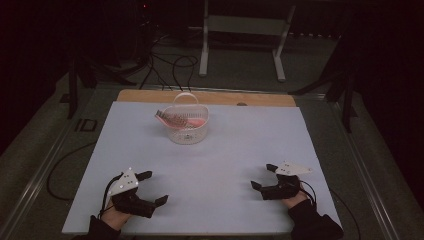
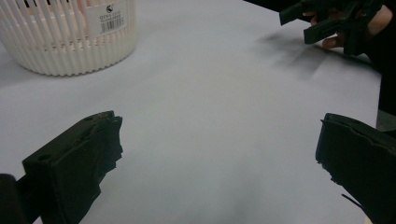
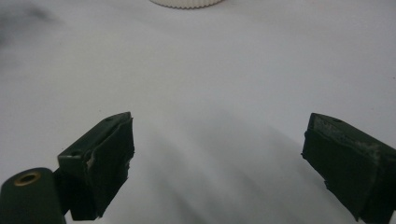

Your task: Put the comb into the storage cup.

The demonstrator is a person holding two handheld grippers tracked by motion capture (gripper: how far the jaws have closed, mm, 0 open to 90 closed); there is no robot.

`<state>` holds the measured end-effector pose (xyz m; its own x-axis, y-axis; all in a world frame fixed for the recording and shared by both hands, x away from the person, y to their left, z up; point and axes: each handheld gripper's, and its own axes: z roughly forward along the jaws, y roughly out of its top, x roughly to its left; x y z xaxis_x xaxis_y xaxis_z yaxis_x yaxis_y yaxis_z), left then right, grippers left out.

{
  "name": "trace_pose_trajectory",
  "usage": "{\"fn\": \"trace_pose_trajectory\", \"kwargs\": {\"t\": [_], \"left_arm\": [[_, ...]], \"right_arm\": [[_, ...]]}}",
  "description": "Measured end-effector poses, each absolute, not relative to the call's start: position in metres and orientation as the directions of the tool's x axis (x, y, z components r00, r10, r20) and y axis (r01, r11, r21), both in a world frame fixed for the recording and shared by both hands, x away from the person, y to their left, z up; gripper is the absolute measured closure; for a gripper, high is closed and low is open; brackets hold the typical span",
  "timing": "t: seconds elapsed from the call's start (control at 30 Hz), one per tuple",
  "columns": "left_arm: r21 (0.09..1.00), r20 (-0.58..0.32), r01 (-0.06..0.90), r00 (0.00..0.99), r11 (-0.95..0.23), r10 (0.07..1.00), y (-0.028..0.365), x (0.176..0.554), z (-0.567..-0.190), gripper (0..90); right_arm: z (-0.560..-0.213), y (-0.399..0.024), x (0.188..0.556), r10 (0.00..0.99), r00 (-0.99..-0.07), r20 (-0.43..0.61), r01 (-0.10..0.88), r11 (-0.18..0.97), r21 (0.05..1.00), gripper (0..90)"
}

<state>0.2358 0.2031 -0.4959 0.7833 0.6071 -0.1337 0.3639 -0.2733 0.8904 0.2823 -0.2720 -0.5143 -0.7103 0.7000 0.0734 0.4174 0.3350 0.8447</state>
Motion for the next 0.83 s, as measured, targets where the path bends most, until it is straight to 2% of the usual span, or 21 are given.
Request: {"fn": "trace_pose_trajectory", "kwargs": {"t": [0.83], "left_arm": [[0.895,-0.134,0.359,0.784,-0.266,0.606,0.2054,0.2345,-0.4948,0.0]], "right_arm": [[-0.5141,-0.2699,0.2816,0.687,-0.722,0.085,0.422,0.338,0.841,8.9]]}}
